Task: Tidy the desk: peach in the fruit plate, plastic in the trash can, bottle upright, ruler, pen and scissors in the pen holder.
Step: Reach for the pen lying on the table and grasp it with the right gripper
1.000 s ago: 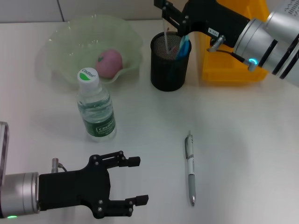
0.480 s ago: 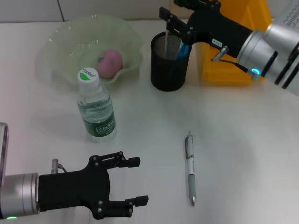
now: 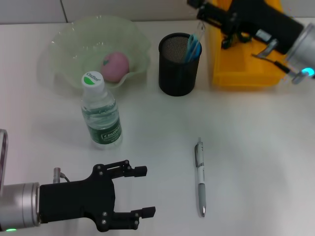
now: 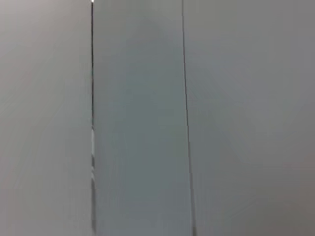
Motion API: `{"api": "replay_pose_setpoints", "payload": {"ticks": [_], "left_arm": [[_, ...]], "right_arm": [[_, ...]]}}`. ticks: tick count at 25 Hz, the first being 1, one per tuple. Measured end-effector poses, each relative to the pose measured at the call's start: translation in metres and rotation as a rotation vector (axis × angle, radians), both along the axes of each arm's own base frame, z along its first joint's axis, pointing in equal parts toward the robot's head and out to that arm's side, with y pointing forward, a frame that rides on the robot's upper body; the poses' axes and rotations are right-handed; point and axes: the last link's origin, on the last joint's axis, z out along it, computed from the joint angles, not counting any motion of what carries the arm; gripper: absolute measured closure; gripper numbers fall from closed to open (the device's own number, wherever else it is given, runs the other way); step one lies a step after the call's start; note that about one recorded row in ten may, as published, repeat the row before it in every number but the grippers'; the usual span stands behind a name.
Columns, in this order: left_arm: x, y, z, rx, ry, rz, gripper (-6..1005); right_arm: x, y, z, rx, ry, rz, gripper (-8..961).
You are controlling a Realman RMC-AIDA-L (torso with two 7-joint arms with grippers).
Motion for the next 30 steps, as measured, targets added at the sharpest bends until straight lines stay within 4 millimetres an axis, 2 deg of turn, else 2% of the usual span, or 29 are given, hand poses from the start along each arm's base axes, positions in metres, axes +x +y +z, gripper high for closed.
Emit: {"api": "replay_pose_setpoints", "payload": {"ticks": [4,6,7,9,11,12,13,15,17,19,23,26,27,30], "left_arm": [[0.0,0.0,0.0,0.0,0.0,-0.001,202],[0.001,0.001,0.0,0.0,0.0,-0.003,202],[0.001,0.001,-0.001,-0.001,-0.001,-0.005,202],[0.002,0.001,-0.001,-0.001,-0.001,-0.005,202],[0.002,0.001,-0.001,-0.001,-0.001,-0.005,202],[0.002,0.001,-0.001,-0.002,-0.002,-0.006,202],[0.002,0.001,-0.001,-0.002,-0.002,-0.006,202],[0.003,0.001,-0.002,-0.003,-0.003,-0.008,202],[0.004,0.002,-0.002,-0.008,0.0,-0.015,202],[0.004,0.002,-0.003,-0.01,0.001,-0.017,202],[0.006,0.004,-0.005,-0.019,0.007,-0.031,202],[0.007,0.004,-0.005,-0.019,0.006,-0.031,202],[0.007,0.004,-0.006,-0.018,0.007,-0.031,202],[0.007,0.004,-0.006,-0.017,0.007,-0.03,202]], "right_arm": [[-0.017,-0.011,0.032,-0.11,0.001,-0.033,183],[-0.028,-0.013,0.052,-0.176,-0.057,-0.08,185],[-0.037,-0.015,0.067,-0.254,-0.124,-0.161,186],[-0.04,-0.015,0.073,-0.282,-0.153,-0.199,188],[-0.049,-0.017,0.089,-0.344,-0.228,-0.314,190],[-0.056,-0.018,0.1,-0.395,-0.291,-0.451,191],[-0.056,-0.018,0.1,-0.395,-0.291,-0.451,191],[-0.059,-0.019,0.107,-0.439,-0.385,-0.618,193],[-0.061,-0.019,0.107,-0.49,-0.486,-0.753,195],[-0.064,-0.021,0.1,-0.555,-0.569,-0.815,197],[-0.069,-0.026,0.07,-0.636,-0.787,-0.864,198],[-0.063,-0.023,0.054,-0.622,-0.882,-0.928,199],[-0.06,-0.021,0.043,-0.635,-0.906,-0.95,199],[-0.059,-0.019,0.031,-0.666,-0.891,-0.94,199]]}}
